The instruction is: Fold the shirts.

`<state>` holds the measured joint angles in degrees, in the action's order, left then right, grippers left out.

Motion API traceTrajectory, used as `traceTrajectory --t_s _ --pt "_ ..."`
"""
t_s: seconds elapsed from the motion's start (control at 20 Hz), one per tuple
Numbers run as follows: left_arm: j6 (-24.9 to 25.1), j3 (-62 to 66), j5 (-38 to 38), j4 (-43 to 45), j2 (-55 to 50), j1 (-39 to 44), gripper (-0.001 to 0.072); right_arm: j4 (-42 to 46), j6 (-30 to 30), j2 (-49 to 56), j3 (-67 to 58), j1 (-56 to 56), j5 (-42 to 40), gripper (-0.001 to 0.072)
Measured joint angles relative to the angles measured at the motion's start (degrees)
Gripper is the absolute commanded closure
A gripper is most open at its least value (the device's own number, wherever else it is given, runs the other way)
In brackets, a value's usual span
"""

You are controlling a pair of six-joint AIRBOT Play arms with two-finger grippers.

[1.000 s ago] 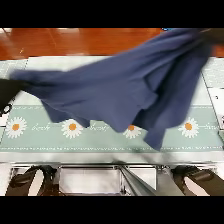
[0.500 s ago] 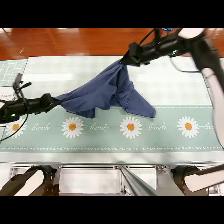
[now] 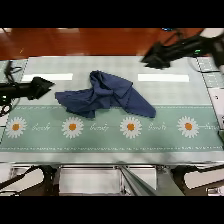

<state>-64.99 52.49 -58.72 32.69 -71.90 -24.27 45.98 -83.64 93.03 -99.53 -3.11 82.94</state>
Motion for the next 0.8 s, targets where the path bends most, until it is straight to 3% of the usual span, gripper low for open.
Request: traceTrajectory --t_s 0.1,0.25,0.5,0.8 --pt "-1.0 -0.2 -1.9 0.0 0.1 -4.0 0.0198 8.2 -1.2 -6.5 5.4 -4.5 0.8 0.0296" --pt "-1.2 -3.9 -4.3 -0.1 -0.2 -7.6 0.0199 14.5 -2.9 -16.7 20.7 -11.6 -4.5 0.0296" --pt "-0.9 -7.6 -5.2 -0.2 -4.1 -8.1 0.02 13.9 0.3 -24.0 42.5 -18.1 -10.3 0.0296" --pt "-2.4 -6.8 -5.9 -0.2 -12.3 -4.5 0.0263 10.6 3.8 -25.6 49.8 -19.6 -13.2 0.0296"
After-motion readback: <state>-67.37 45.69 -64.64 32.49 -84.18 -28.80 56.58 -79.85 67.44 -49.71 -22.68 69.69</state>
